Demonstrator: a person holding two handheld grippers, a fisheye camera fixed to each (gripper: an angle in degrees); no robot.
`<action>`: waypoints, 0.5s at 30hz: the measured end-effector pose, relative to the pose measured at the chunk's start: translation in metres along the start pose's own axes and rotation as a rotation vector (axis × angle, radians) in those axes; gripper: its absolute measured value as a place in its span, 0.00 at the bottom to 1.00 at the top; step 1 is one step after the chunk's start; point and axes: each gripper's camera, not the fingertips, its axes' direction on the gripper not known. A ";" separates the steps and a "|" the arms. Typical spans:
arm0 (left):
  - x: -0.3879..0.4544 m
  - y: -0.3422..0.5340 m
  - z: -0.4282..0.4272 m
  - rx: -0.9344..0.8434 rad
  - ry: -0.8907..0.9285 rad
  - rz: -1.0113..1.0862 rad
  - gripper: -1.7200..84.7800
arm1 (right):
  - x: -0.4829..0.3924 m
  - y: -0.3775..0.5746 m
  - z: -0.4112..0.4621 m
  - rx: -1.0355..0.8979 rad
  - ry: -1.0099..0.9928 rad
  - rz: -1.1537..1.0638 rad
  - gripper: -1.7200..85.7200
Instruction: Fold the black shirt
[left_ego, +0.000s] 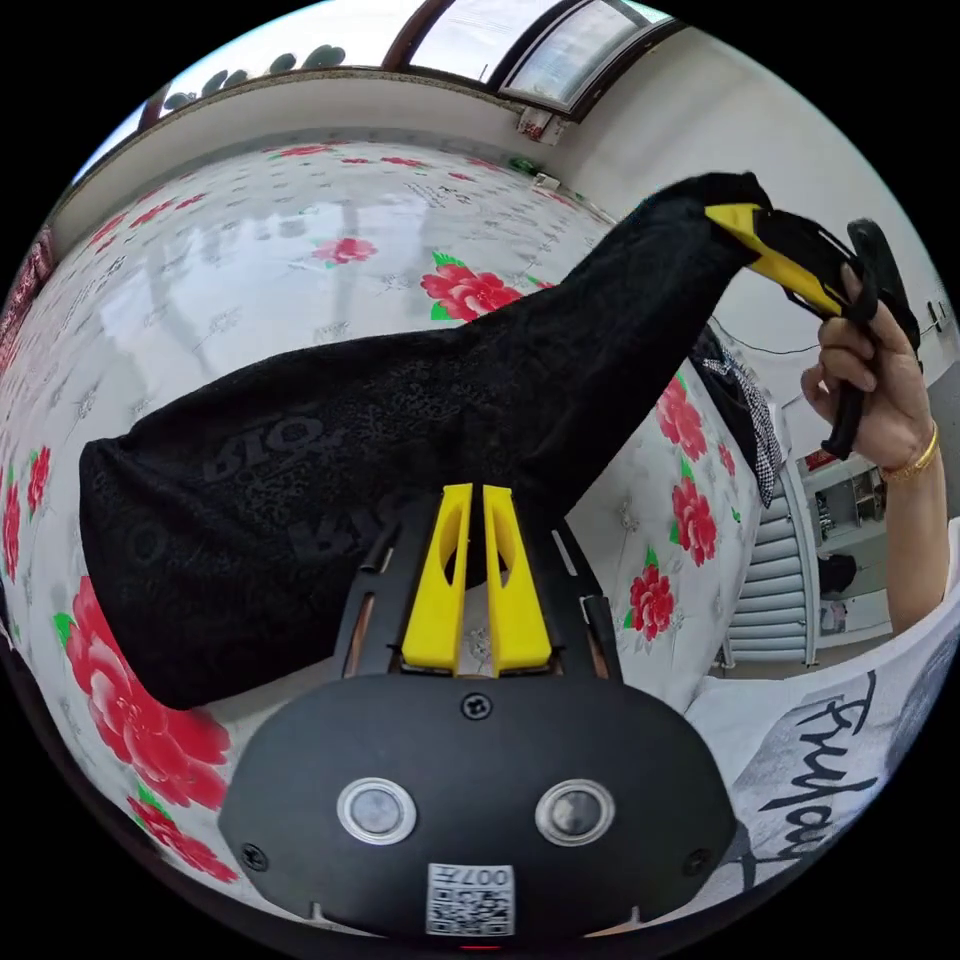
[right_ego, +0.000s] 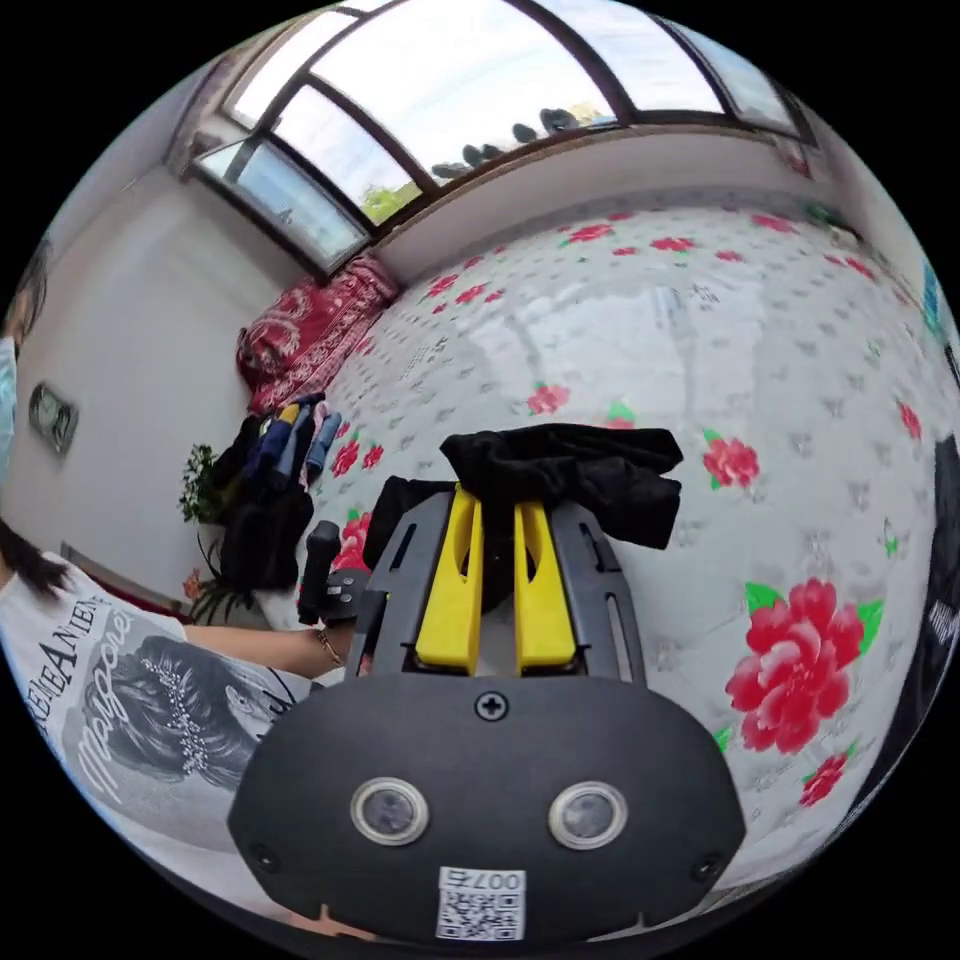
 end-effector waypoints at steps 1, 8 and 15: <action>-0.002 0.004 -0.009 0.022 0.011 -0.010 0.02 | -0.019 -0.010 0.005 -0.010 0.008 -0.064 0.09; -0.060 0.113 -0.124 0.264 0.016 -0.271 0.01 | -0.199 -0.030 0.158 -0.235 -0.012 -0.644 0.11; -0.134 0.187 -0.172 0.321 -0.027 -0.560 0.06 | -0.205 0.025 0.299 -0.544 -0.117 -0.623 0.12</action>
